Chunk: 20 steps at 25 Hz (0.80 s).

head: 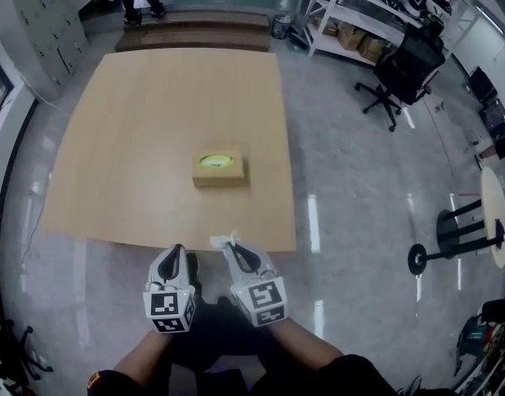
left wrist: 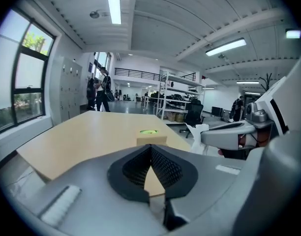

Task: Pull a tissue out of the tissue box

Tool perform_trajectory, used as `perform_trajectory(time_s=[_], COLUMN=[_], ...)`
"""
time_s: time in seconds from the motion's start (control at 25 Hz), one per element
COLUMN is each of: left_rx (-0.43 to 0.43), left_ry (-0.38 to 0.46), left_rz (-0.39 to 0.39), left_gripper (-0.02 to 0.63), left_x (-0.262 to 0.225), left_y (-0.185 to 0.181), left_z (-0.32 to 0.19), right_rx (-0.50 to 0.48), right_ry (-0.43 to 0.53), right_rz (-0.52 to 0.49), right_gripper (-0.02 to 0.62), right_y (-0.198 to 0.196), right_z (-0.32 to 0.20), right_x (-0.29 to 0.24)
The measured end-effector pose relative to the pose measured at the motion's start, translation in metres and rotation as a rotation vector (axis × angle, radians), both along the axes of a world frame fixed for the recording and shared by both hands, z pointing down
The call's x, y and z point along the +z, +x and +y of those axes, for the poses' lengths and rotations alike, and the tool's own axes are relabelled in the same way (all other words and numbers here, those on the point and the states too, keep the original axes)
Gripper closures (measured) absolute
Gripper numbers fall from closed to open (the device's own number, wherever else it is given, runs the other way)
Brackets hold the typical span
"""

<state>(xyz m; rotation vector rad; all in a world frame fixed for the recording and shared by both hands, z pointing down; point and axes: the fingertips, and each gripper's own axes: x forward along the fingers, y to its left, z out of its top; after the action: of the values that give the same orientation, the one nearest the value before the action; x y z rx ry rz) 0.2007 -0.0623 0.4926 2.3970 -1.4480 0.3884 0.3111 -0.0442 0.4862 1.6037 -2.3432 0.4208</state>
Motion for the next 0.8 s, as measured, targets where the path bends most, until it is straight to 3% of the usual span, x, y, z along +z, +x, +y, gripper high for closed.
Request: perform_trajectory(time_s=[0.24,0.52,0.8], left_rx=[-0.161,-0.318,-0.396], left_ry=[0.052,0.021,0.017], left_rz=[-0.032,-0.059,-0.037], left_gripper=[0.588,0.588,0.588], left_x=[-0.021,-0.016,-0.012], left_y=[-0.051,-0.122,-0.189], left_z=[0.034,0.088,0.139], right_rx=[-0.135,-0.255,-0.338], right_ry=[0.011,-0.006,-0.030], right_rz=[-0.032,-0.045,-0.020], right_gripper=[0.592,0.592,0.592], right_y=[-0.039,-0.101,-0.172], right_z=[0.023,0.047,0.087], right_x=[-0.002,0.006,0.015])
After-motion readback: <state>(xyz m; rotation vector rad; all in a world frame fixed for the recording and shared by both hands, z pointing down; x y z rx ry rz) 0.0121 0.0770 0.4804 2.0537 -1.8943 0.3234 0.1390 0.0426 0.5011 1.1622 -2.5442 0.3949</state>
